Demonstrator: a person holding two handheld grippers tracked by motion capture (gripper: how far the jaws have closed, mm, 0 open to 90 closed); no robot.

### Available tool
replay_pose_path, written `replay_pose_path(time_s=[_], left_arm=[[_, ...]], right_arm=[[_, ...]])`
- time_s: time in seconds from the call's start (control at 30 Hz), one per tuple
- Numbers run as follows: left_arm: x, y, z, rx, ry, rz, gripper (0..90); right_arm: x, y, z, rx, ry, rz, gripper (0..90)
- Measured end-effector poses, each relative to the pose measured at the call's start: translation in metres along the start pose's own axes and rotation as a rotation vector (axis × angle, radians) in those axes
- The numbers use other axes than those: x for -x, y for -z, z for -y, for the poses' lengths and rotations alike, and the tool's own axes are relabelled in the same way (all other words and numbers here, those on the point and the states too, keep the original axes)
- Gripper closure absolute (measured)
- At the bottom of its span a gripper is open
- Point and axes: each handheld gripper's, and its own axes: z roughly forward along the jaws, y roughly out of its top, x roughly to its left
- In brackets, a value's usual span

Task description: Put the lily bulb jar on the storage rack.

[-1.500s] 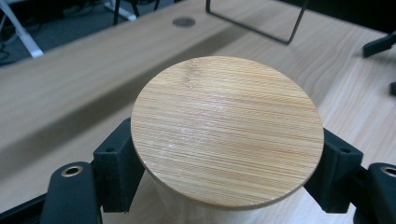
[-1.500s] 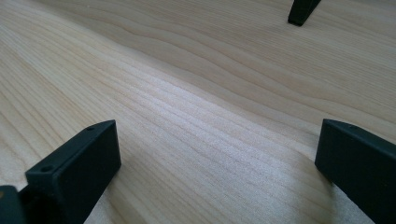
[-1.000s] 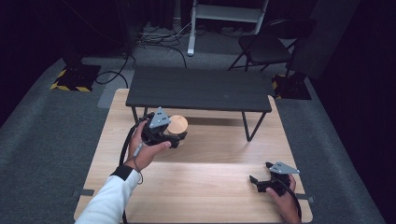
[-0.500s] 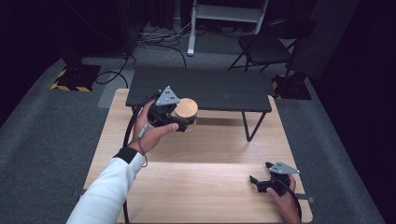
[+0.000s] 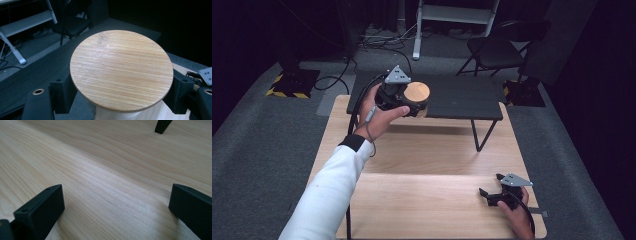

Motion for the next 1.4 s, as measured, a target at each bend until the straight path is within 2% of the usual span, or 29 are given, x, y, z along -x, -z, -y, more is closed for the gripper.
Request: replay_pose_path(time_s=[0.23, 0.87, 1.03, 1.2, 1.23, 1.3, 1.37, 1.4], left_arm=[[-0.010, -0.019, -0.005, -0.012, 0.017, -0.015, 25.3], [-0.023, -0.050, 0.005, -0.078, 0.058, -0.025, 25.3], [-0.024, -0.053, 0.008, -0.064, 0.059, -0.018, 25.2], [-0.028, -0.054, 0.018, -0.028, 0.074, -0.002, 24.7], [-0.030, -0.055, 0.019, -0.024, 0.088, 0.005, 23.1], [-0.032, -0.056, 0.021, -0.027, 0.106, 0.015, 12.9], [-0.029, -0.057, 0.022, -0.027, 0.105, -0.002, 8.6], [-0.027, -0.056, 0.022, -0.023, 0.120, -0.011, 7.2]], right_arm=[[0.000, 0.000, 0.000, 0.000, 0.000, 0.000, 0.0], [0.001, 0.000, 0.000, 0.001, 0.003, -0.006, 0.0], [0.001, 0.000, 0.000, 0.001, 0.003, -0.006, 0.0], [0.001, 0.000, 0.000, 0.001, 0.004, -0.006, 0.0], [0.001, 0.000, 0.000, 0.001, 0.004, -0.006, 0.0], [0.001, 0.000, 0.000, 0.001, 0.004, -0.006, 0.0], [0.001, 0.000, 0.000, 0.001, 0.004, -0.006, 0.0], [0.001, 0.000, 0.000, 0.001, 0.004, -0.006, 0.0]])
